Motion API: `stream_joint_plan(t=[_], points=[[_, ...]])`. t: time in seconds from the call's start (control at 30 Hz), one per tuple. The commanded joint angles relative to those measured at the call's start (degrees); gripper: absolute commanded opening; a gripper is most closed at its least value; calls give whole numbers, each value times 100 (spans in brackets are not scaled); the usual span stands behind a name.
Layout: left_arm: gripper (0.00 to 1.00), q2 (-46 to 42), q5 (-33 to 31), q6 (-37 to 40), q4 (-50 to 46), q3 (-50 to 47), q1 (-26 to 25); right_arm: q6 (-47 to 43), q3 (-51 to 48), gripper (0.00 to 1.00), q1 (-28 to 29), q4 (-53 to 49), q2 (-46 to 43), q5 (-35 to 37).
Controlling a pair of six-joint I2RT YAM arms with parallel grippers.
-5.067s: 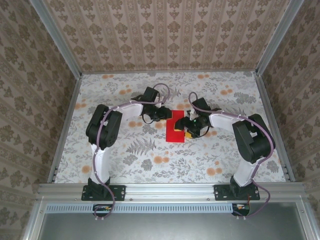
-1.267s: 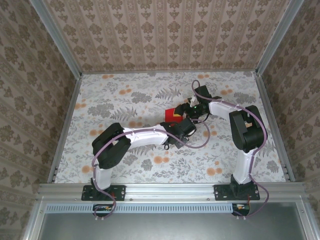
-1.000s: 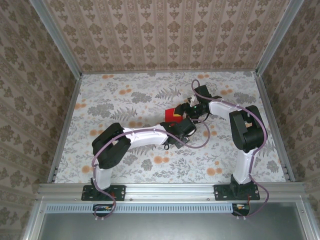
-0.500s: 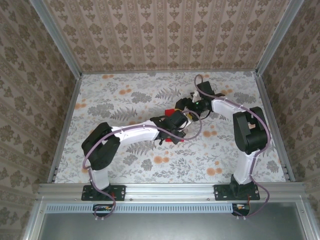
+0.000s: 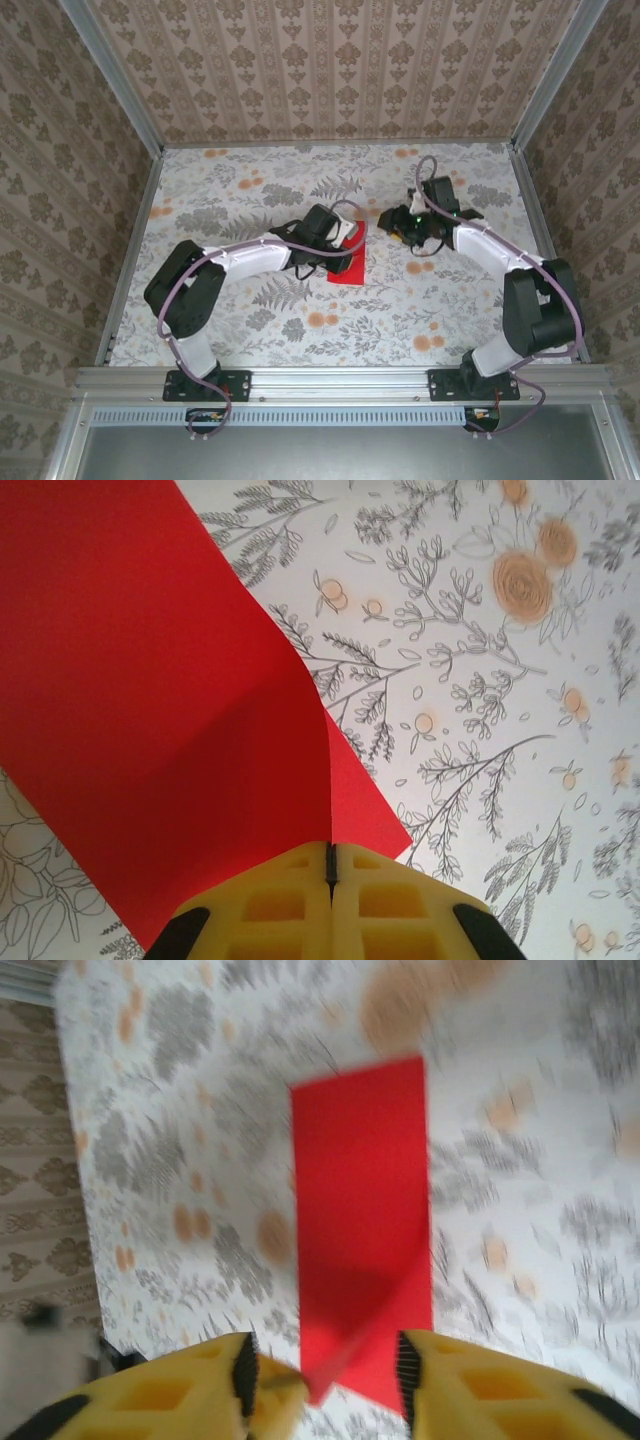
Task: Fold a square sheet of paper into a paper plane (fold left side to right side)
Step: Fold the triangle a second time at the center of the table.
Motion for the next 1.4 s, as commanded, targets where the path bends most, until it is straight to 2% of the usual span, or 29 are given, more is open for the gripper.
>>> stream_joint_plan(t=[0.0,0.13,0.27,0.43,0.7,0.97,1.27,1.37], points=[[0,-163,752,-423,408,-155,135,168,-567,28,327,327,-229,91],[0,-104,900,-533,419,-192,258,500,-932,13,818,839,-55,266],[0,-110,861,-495,276,-190,286,745,-904,8,1225,1133,406,411],[0,-110,713,-346,-8,-123,301,747,-756,7,1460,999,822,574],[0,-7,551,-93,-331,40,365,398,-545,6,1465,230,1031,810],[0,152,544,185,-553,212,501,233,-464,4,1465,-65,1269,779],[0,167,685,118,-429,243,511,415,-713,5,1460,912,632,503],[0,147,630,126,-447,242,515,478,-710,5,1512,1081,724,343]])
